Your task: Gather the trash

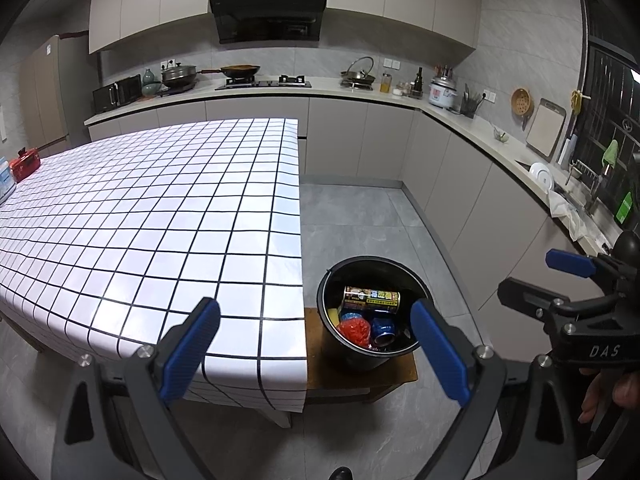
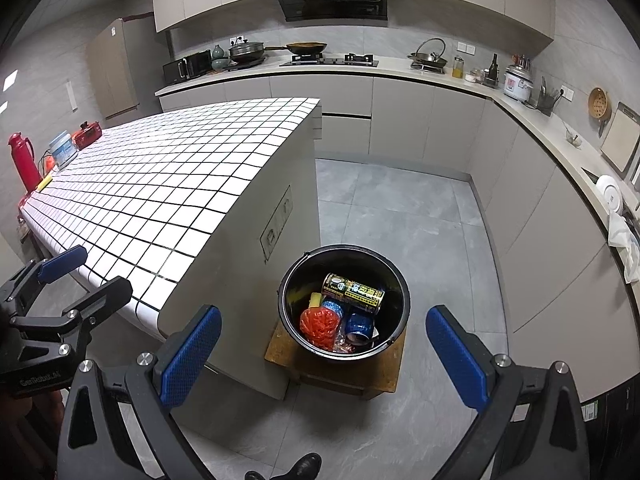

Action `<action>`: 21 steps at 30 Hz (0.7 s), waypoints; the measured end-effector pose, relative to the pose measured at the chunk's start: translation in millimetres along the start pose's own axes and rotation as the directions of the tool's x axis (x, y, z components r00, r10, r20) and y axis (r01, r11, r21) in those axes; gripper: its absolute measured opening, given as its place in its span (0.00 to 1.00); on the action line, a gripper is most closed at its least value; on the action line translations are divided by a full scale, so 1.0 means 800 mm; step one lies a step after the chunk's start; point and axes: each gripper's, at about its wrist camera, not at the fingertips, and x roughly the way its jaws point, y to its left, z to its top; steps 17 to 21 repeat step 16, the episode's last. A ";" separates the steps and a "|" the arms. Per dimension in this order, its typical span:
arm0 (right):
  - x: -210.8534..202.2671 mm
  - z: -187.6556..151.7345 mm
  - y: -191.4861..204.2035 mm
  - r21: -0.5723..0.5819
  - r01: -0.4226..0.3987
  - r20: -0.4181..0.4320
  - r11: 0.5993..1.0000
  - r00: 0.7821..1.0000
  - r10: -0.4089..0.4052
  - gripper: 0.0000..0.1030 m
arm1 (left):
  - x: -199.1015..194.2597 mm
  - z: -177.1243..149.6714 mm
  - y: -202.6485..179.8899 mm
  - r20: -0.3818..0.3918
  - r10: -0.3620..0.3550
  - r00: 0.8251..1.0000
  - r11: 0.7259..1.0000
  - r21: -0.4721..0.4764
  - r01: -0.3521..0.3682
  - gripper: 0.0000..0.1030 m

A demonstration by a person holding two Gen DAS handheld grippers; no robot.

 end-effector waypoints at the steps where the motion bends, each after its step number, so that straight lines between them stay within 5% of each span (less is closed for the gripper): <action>1: 0.000 0.000 0.000 -0.001 -0.001 0.000 1.000 1.000 0.001 1.00 | 0.000 0.001 0.000 0.001 -0.001 1.000 1.000 0.001 0.001 0.94; 21: 0.001 0.001 -0.004 0.000 -0.007 -0.001 1.000 1.000 0.007 1.00 | -0.001 -0.001 0.000 0.023 -0.034 0.999 0.999 -0.007 0.035 1.00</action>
